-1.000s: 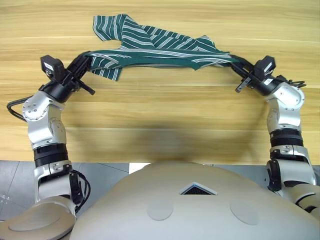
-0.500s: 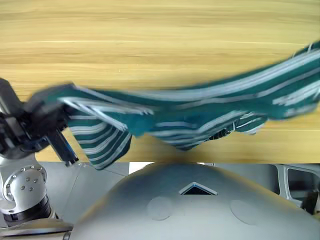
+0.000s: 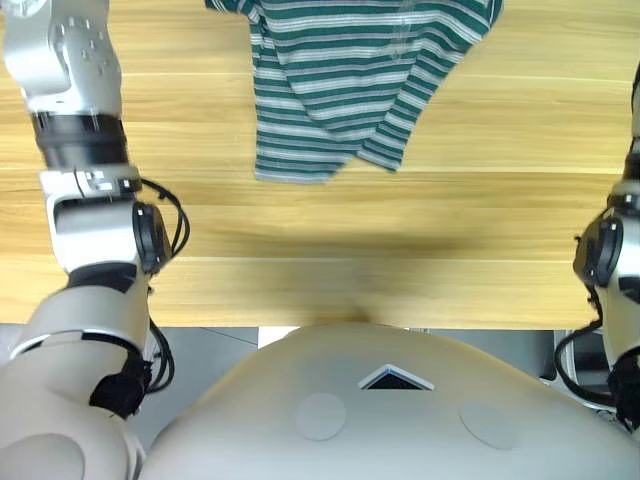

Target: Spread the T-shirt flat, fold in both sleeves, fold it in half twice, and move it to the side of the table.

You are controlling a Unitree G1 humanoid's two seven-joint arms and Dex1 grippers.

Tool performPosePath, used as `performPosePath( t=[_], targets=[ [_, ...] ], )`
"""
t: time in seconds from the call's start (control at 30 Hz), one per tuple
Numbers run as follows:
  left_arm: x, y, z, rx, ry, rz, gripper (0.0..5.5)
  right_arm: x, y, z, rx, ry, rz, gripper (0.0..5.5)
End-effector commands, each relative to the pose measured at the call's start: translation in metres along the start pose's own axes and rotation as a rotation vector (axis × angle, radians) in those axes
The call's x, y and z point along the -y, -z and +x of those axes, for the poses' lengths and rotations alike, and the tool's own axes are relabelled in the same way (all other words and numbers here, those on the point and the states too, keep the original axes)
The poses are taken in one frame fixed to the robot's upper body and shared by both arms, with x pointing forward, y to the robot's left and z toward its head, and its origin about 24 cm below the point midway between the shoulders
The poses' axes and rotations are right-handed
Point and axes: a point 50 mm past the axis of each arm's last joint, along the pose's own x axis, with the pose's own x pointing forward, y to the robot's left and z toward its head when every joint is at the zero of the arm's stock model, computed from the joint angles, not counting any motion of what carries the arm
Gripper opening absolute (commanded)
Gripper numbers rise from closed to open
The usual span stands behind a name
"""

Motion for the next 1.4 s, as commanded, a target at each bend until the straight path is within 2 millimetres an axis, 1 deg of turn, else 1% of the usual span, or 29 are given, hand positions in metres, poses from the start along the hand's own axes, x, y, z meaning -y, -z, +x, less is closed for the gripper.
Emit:
performPosePath(
  t=[0.03,0.1,0.13,0.2,0.27,0.4,0.57,0.67,0.73,0.83,0.87,0.93,1.0,1.1,1.2,1.23,1.27,1.3,1.33,1.37,1.4],
  targets=[
    [-0.028,-0.060,0.068,-0.184,-0.373,0.227,0.00,0.019,-0.087,0.101,-0.143,0.281,-0.154,0.03],
    [-0.025,-0.086,0.077,-0.131,-0.404,0.249,0.00,0.018,-0.115,0.110,-0.090,0.309,-0.165,0.03],
    [-0.023,-0.094,0.080,-0.115,-0.408,0.255,0.00,0.018,-0.123,0.112,-0.076,0.313,-0.164,0.03],
    [-0.020,-0.101,0.084,-0.101,-0.413,0.260,0.00,0.016,-0.126,0.114,-0.082,0.305,-0.169,0.03],
    [-0.016,-0.099,0.087,-0.107,-0.407,0.262,0.00,0.011,-0.116,0.116,-0.122,0.278,-0.183,0.03],
    [-0.008,-0.081,0.091,-0.148,-0.369,0.244,0.00,0.006,-0.089,0.114,-0.202,0.247,-0.188,0.03],
    [0.000,-0.062,0.092,-0.193,-0.322,0.224,0.00,-0.002,-0.063,0.110,-0.265,0.209,-0.165,0.03],
    [0.007,-0.038,0.090,-0.253,-0.273,0.211,0.00,-0.006,-0.039,0.104,-0.317,0.191,-0.129,0.03],
    [0.011,-0.013,0.085,-0.320,-0.237,0.200,0.00,-0.011,-0.022,0.099,-0.351,0.182,-0.095,0.03],
    [0.014,0.015,0.075,-0.401,-0.193,0.193,0.00,-0.018,-0.003,0.094,-0.387,0.165,-0.079,0.03],
    [0.014,0.022,0.071,-0.420,-0.181,0.192,0.00,-0.020,0.002,0.092,-0.395,0.154,-0.078,0.03],
    [0.011,0.027,0.066,-0.436,-0.164,0.183,0.00,-0.024,0.008,0.090,-0.399,0.125,-0.071,0.03],
    [0.010,0.029,0.063,-0.435,-0.131,0.163,0.00,-0.025,0.011,0.088,-0.397,0.089,-0.066,0.03],
    [0.008,0.034,0.055,-0.437,-0.049,0.106,0.00,-0.024,0.016,0.081,-0.389,0.022,-0.057,0.03],
    [0.001,0.051,0.030,-0.463,0.114,0.044,0.00,-0.026,0.026,0.067,-0.355,-0.141,-0.044,0.03],
    [-0.001,0.056,0.017,-0.462,0.202,0.016,0.00,-0.029,0.031,0.058,-0.325,-0.239,-0.041,0.03],
    [-0.003,0.060,-0.002,-0.439,0.312,-0.020,0.00,-0.033,0.039,0.043,-0.286,-0.374,-0.049,0.03],
    [-0.002,0.059,-0.032,-0.399,0.434,-0.041,0.00,-0.038,0.050,0.018,-0.242,-0.525,-0.054,0.03],
    [0.009,0.053,-0.064,-0.362,0.552,-0.054,0.00,-0.044,0.059,-0.011,-0.212,-0.649,-0.073,0.03],
    [0.025,0.046,-0.098,-0.341,0.661,-0.065,0.00,-0.050,0.065,-0.044,-0.198,-0.732,-0.089,0.03],
    [0.043,0.041,-0.136,-0.344,0.745,-0.089,0.00,-0.054,0.067,-0.079,-0.198,-0.779,-0.082,0.03]
  ],
)
